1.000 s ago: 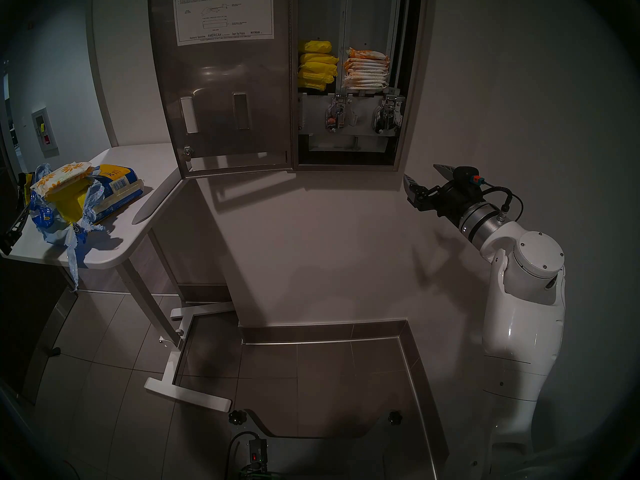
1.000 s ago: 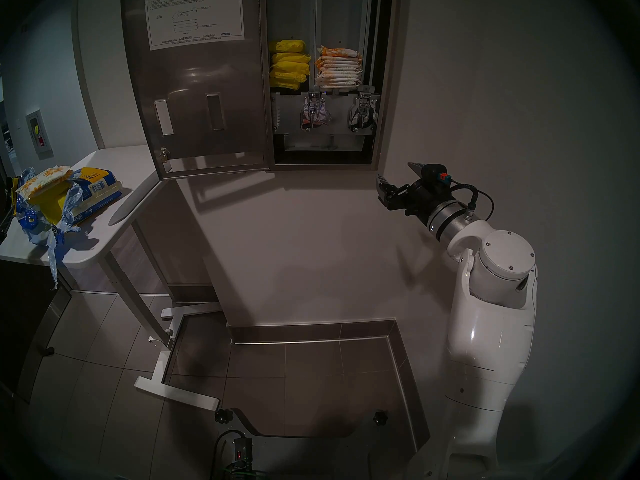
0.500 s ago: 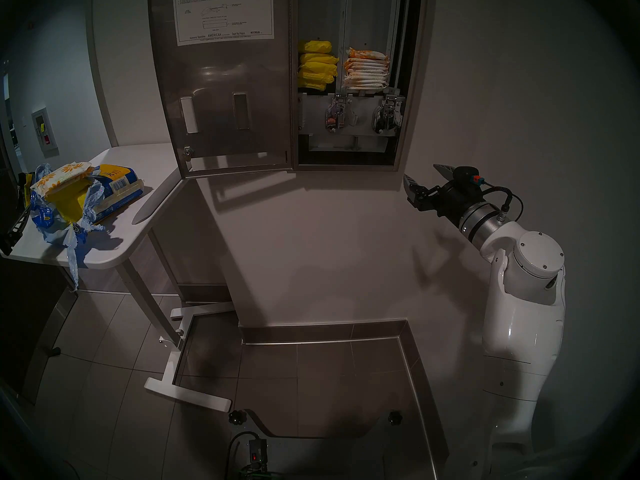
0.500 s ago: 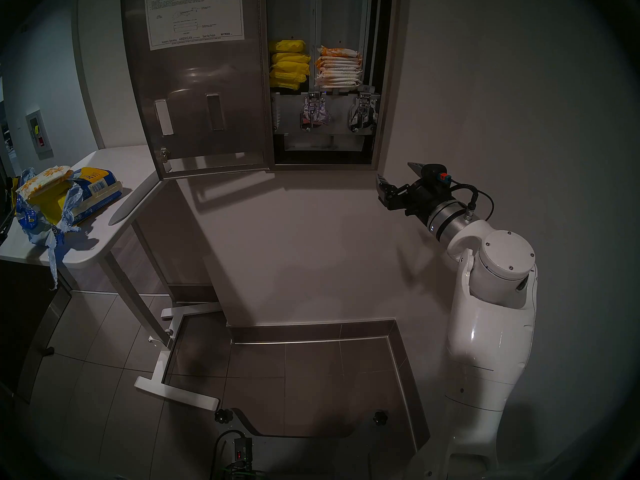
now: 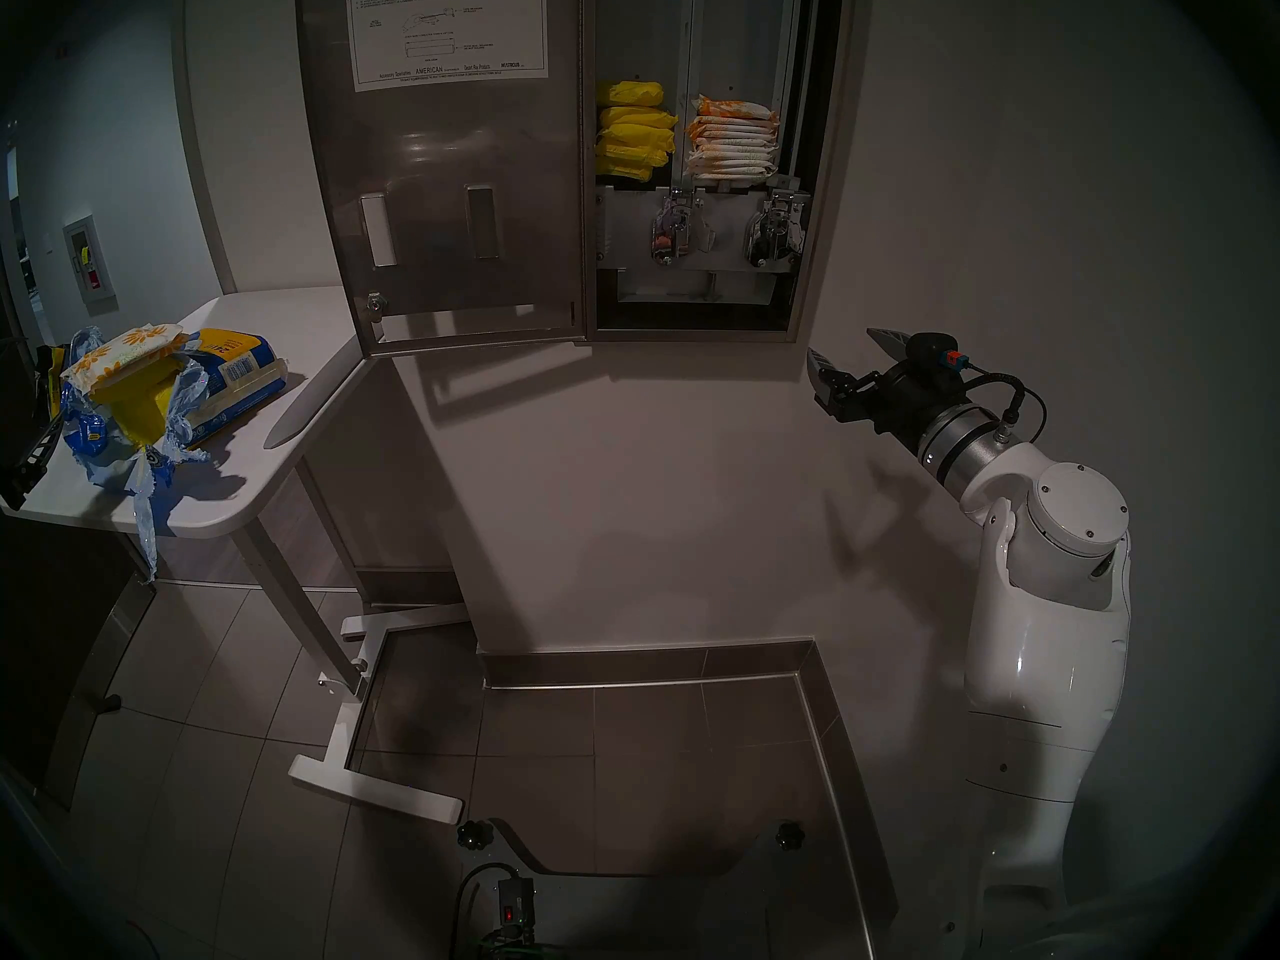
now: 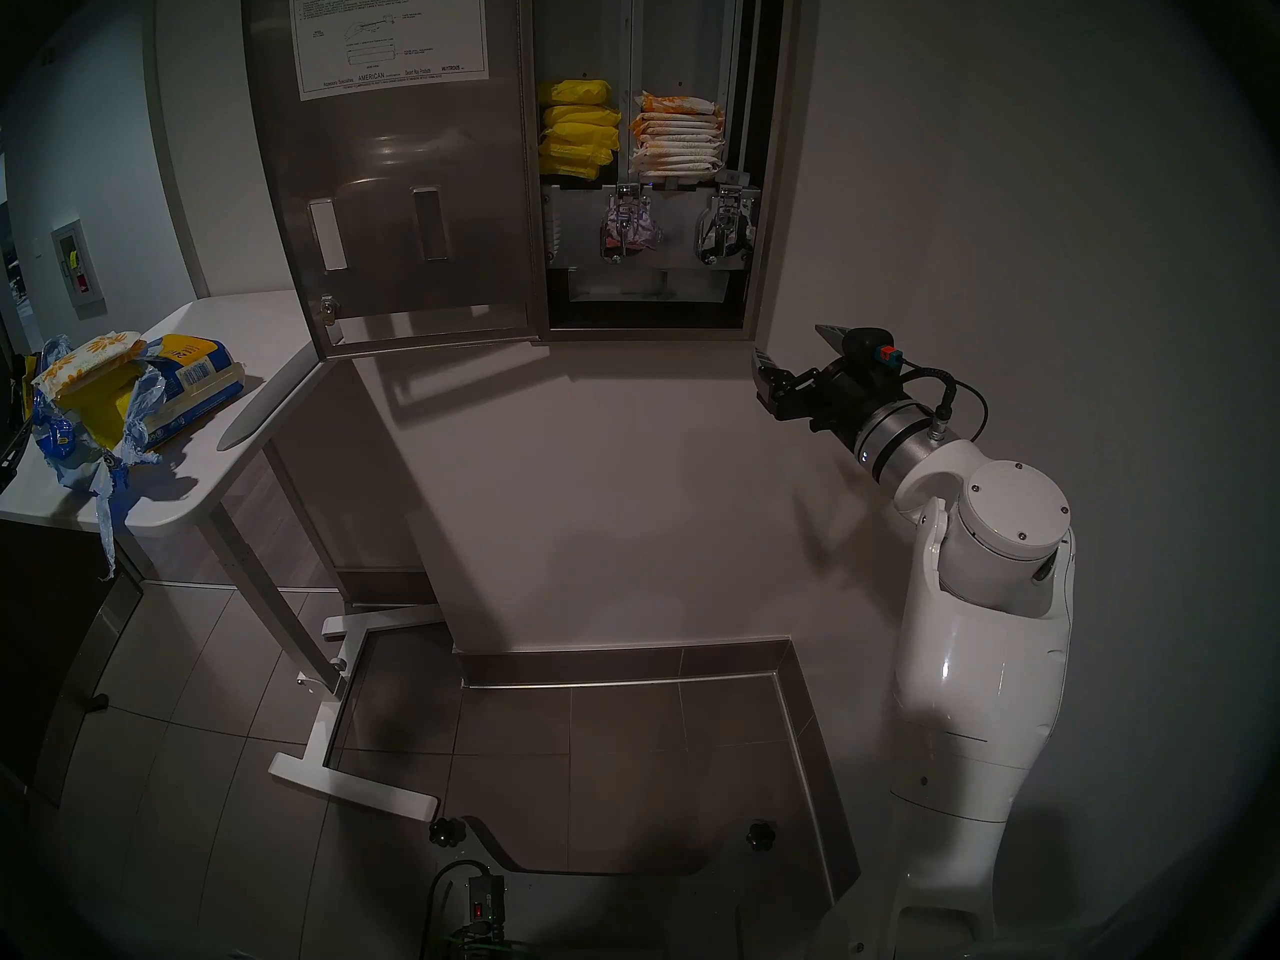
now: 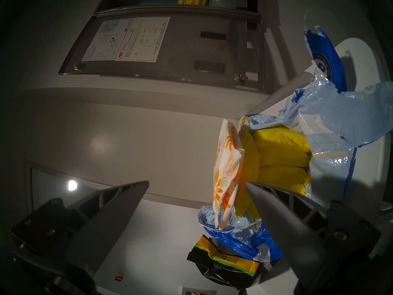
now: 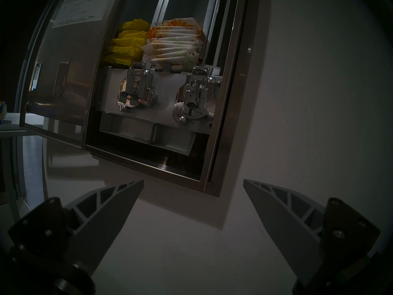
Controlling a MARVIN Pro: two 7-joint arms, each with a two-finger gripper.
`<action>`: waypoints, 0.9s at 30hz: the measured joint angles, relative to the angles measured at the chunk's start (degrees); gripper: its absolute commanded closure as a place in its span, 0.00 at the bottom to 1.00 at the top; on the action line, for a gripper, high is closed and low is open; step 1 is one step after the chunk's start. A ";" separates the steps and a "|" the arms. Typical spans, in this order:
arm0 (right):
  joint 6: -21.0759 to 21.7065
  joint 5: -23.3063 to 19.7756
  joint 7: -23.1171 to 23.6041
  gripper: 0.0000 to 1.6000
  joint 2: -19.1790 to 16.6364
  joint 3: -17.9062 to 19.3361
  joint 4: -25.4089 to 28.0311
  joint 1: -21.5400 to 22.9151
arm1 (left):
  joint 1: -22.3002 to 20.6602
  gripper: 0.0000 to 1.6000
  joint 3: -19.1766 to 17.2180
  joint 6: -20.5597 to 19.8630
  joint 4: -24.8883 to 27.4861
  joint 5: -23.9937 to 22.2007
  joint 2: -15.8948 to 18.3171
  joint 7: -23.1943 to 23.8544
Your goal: Open the dispenser door, put the pads inside, close the door
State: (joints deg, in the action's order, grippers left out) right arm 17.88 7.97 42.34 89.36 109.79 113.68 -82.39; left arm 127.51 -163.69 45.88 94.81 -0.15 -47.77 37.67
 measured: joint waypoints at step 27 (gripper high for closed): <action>0.00 -0.06 -0.06 0.00 -0.06 -0.04 0.02 -0.03 | -4.04 0.00 2.75 -1.85 0.15 3.30 0.79 -2.54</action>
State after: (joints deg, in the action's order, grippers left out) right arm 17.88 7.91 42.29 89.30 109.75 113.70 -82.42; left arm 123.47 -160.94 44.02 94.96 3.15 -46.98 35.13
